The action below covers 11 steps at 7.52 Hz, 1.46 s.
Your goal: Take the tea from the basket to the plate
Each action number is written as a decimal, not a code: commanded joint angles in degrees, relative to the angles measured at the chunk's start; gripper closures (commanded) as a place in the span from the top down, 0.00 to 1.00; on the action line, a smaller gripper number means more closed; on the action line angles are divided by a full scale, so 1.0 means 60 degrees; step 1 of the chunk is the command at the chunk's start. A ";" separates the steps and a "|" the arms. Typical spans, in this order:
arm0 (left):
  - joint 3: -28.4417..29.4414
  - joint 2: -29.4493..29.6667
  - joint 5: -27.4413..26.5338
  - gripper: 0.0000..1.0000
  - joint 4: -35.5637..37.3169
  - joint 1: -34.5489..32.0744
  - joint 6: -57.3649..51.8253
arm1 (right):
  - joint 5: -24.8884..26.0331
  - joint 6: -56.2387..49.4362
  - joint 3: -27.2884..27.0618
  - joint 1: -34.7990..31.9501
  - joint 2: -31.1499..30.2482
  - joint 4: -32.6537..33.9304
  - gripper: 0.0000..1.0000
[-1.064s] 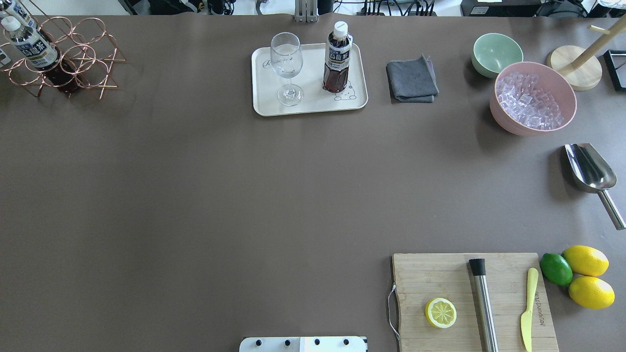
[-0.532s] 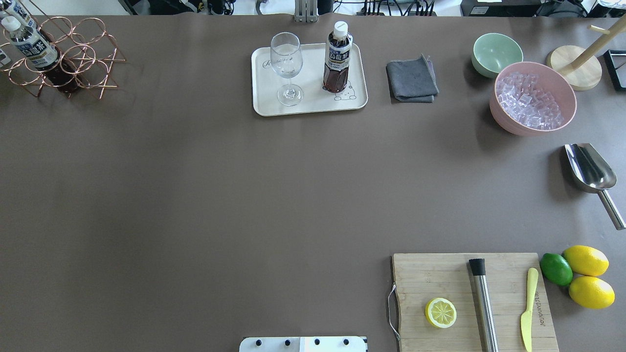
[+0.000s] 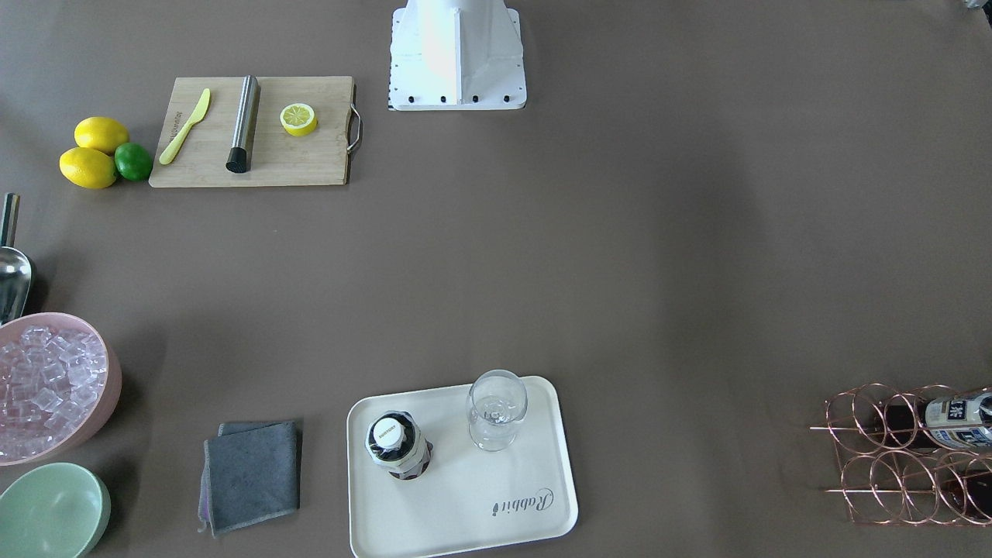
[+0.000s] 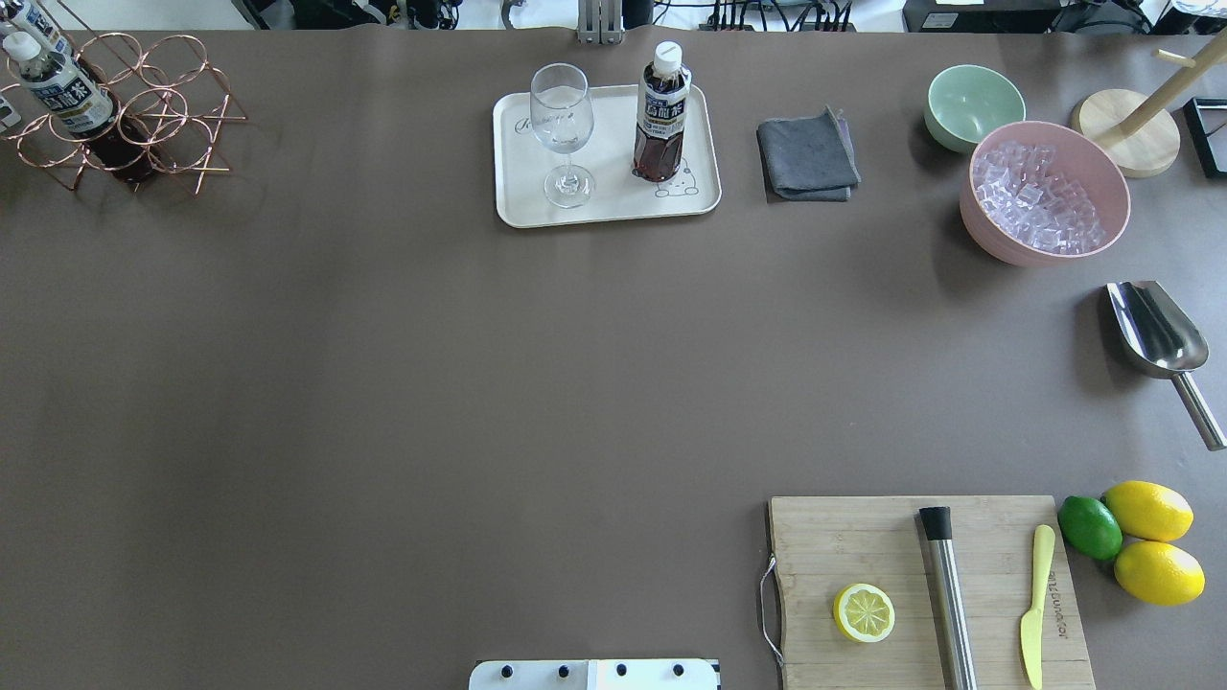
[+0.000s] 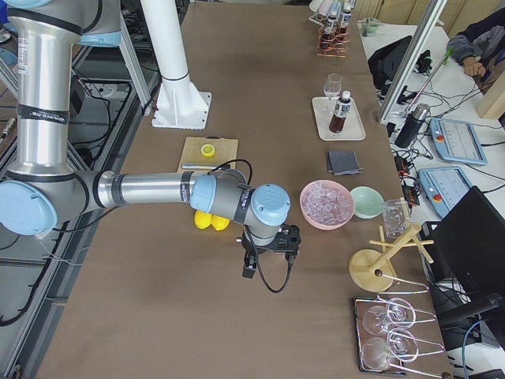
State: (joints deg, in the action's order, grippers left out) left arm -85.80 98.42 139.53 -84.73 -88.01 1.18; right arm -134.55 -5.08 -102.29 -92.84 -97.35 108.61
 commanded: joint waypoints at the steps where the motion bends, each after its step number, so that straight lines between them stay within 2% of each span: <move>1: -0.0274 -0.0291 -0.0153 0.98 0.0279 0.0020 0.0565 | 0.0056 0.0738 0.0085 0.0573 0.0343 -0.0041 1.00; 2: -0.0274 -0.0421 -0.0081 0.98 0.0845 -0.0023 0.0565 | 0.0303 0.1774 0.0579 0.1577 0.1042 -0.0041 1.00; 3: -0.0274 -0.0698 -0.0008 0.98 0.0894 -0.0038 0.0565 | 0.0175 0.2263 0.1092 0.1718 0.1702 0.0104 1.00; 7: -0.0567 -0.0730 -0.0124 0.98 0.0939 -0.0184 0.0551 | 0.0027 0.2225 0.1155 0.1689 0.1679 -0.0041 1.00; 9: -0.0553 -0.0847 -0.0124 0.98 0.0939 -0.0199 0.0536 | -0.0540 0.2224 0.1142 0.1661 0.1505 -0.0041 1.00; 11: -0.0582 -0.0804 -0.0124 0.98 0.0924 -0.0199 0.0551 | -0.0544 0.2268 0.1054 0.1660 0.1489 -0.0041 1.00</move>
State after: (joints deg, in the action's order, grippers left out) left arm -89.16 93.43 138.78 -79.14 -89.16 4.42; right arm -137.20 8.27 -95.42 -82.87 -88.14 108.39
